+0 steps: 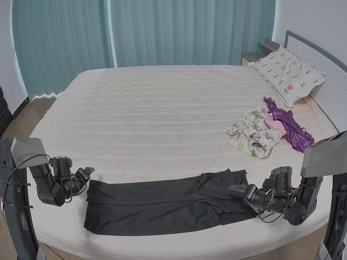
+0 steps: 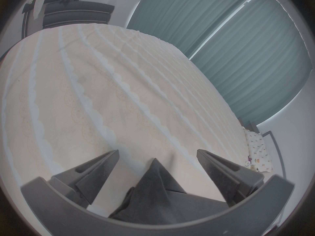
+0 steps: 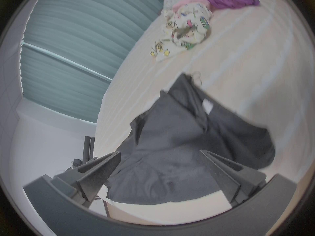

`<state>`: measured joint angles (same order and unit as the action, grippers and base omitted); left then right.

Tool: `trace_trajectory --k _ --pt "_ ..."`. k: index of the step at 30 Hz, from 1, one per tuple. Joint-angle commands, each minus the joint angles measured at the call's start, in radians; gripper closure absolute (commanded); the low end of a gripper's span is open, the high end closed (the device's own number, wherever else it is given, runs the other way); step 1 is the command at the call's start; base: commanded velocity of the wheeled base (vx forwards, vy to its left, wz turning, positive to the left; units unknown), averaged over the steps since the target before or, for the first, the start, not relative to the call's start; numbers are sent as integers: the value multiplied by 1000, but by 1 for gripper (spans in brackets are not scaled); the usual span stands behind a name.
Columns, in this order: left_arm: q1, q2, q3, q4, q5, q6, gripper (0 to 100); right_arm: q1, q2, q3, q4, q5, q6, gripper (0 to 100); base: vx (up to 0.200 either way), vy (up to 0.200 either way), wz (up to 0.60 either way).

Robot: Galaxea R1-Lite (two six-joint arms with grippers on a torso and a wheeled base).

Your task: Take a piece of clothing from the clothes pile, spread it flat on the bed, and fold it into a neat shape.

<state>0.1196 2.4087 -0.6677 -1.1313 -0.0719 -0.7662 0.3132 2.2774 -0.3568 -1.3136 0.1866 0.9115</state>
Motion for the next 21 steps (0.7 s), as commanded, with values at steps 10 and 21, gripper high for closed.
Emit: trace_trajectory --k 10,21 --pt "6 -74 72 -71 -46 -35 0 182 91 12 -41 -214 115 0 0 0 0" --pt "5 -59 63 -71 -45 -33 0 181 105 16 -41 -237 86 0 0 0 0"
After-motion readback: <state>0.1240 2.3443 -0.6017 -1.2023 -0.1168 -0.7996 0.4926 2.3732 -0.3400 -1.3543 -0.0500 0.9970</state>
